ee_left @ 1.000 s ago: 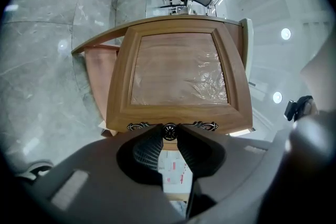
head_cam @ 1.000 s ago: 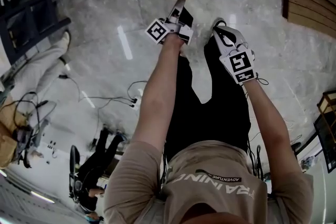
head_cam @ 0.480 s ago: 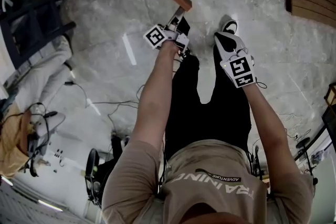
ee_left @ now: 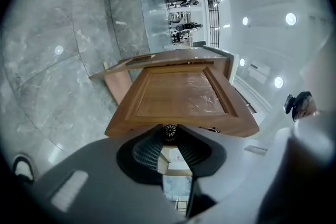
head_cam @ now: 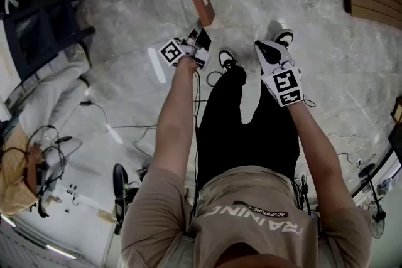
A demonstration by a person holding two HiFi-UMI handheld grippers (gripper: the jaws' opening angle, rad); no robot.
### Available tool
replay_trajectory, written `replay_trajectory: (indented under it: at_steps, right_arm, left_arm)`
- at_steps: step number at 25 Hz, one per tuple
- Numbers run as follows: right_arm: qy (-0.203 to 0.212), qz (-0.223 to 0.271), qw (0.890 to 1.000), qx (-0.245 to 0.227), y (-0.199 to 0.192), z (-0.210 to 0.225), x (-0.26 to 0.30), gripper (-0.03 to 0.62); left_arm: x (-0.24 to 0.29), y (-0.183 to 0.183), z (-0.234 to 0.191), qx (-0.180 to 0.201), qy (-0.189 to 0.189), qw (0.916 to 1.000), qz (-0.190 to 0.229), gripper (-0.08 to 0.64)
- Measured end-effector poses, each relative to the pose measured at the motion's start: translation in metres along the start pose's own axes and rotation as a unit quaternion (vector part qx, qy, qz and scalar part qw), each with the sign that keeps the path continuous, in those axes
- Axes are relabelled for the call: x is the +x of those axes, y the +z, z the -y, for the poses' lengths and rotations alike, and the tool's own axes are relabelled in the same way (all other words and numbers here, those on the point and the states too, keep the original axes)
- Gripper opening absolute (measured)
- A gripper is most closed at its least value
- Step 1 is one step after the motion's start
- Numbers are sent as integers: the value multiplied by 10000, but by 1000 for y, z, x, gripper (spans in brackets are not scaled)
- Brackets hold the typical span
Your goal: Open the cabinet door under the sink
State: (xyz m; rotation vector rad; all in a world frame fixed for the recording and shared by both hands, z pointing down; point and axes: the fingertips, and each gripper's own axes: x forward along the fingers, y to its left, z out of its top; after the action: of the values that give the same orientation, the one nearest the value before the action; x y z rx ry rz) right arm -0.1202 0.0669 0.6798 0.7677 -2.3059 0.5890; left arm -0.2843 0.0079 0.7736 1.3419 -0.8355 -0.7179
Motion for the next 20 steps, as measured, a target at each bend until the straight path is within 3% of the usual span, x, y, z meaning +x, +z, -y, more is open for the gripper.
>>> replay_trajectory:
  at_steps: [4,6,8,11,13,15,17,20]
  right_arm:
    - [15,-18,9999,118,-1,-17,0,2]
    - [34,-12,9999,152,2,-25,-1,2]
    - [101,31,9999,131,8,-33,-4,2]
    - [194,64,9998,23,13,-36,-10,2]
    - [233,31,9997,-46,11,-32,-15,2]
    - [198,-1,9997,-105,10,-25,-21,2]
    - [155,15,9998,-150,13,-19,-31,2]
    - [126,31,9997,-228,15,-10,-44,2]
  left_arm:
    - [-21,27,-1,254,224,9991,-239,100]
    - [-19,28,3,327,277,9979,-491,98]
    - [-17,27,7,307,317,9979,-477,104]
    - [-23,23,12,336,339,9989,-9,103]
    - [-33,11,19,265,313,9983,423,15]
    - [-48,-1,26,236,375,9956,825,14]
    - [-69,-12,25,493,700,9916,974,14]
    - [-99,-30,18,1274,1492,9774,788,14]
